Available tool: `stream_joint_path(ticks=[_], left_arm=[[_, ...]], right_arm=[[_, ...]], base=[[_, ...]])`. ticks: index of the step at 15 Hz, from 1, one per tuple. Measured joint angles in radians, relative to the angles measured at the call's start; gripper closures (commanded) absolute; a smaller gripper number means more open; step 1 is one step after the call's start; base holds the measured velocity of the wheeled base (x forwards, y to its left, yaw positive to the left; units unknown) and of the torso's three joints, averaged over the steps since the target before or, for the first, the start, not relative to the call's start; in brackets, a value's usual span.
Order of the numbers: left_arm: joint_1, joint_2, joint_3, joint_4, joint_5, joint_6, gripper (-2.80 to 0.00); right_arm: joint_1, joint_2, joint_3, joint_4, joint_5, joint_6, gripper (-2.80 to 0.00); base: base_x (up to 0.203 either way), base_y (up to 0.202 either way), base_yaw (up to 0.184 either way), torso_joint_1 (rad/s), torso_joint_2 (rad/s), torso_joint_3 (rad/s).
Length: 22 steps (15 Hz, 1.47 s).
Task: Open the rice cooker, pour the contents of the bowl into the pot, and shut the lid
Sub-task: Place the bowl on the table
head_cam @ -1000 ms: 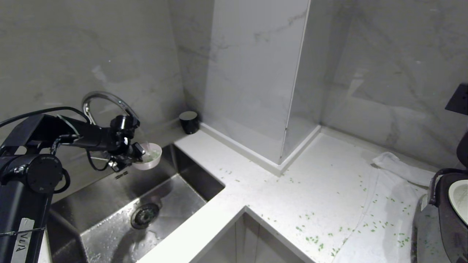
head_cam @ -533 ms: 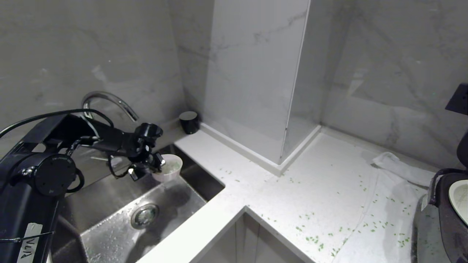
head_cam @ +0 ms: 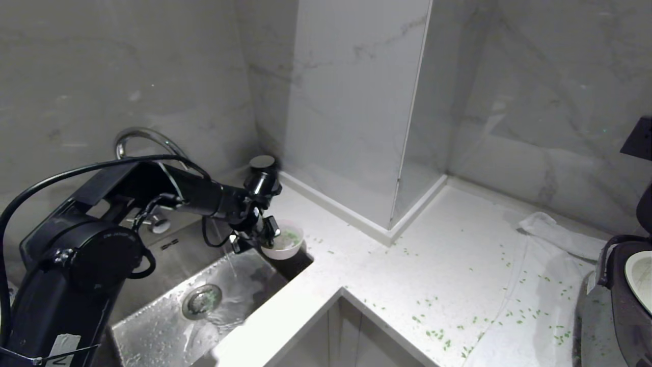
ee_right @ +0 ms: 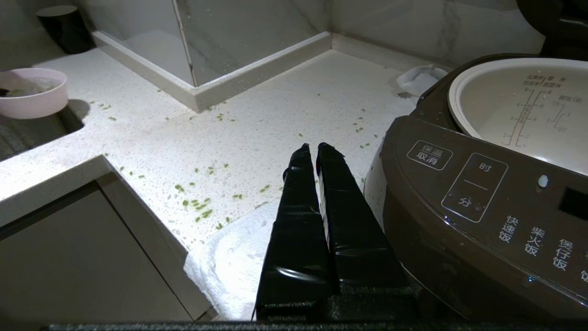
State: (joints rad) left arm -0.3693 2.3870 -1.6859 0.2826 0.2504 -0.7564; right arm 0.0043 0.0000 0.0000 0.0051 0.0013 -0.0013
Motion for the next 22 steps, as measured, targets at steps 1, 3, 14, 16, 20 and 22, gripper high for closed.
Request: stream_joint_path(ticks=[1,3,14,16,20,22], left_arm=[[-0.025,0.004,-0.03,0.019,-0.001,0.0,0.0],[-0.074,0.022,-0.102,0.051,-0.006,0.001,0.0],[-0.25,0.168,-0.274,0.056,-0.028,0.002,0.0],[-0.255,0.181,-0.274,0.055,-0.029,0.0,0.0],[-0.275,0.199,-0.274,0.036,-0.029,-0.009,0.0],[-0.282,0.203,-0.275,0.035,-0.028,-0.01,-2.8]], right_arm=[[0.0,0.0,0.0,-0.001,0.0,0.0,0.0],[0.0,0.0,0.0,0.0,0.0,0.0,0.0],[0.0,0.0,0.0,0.0,0.0,0.0,0.0],[0.0,0.0,0.0,-0.001,0.0,0.0,0.0],[0.0,0.0,0.0,0.0,0.0,0.0,0.0],[0.0,0.0,0.0,0.0,0.0,0.0,0.0]], base=[[0.0,0.0,0.0,0.0,0.0,0.0],[0.0,0.0,0.0,0.0,0.0,0.0],[0.0,0.0,0.0,0.0,0.0,0.0],[0.0,0.0,0.0,0.0,0.0,0.0],[0.0,0.0,0.0,0.0,0.0,0.0],[0.0,0.0,0.0,0.0,0.0,0.0]])
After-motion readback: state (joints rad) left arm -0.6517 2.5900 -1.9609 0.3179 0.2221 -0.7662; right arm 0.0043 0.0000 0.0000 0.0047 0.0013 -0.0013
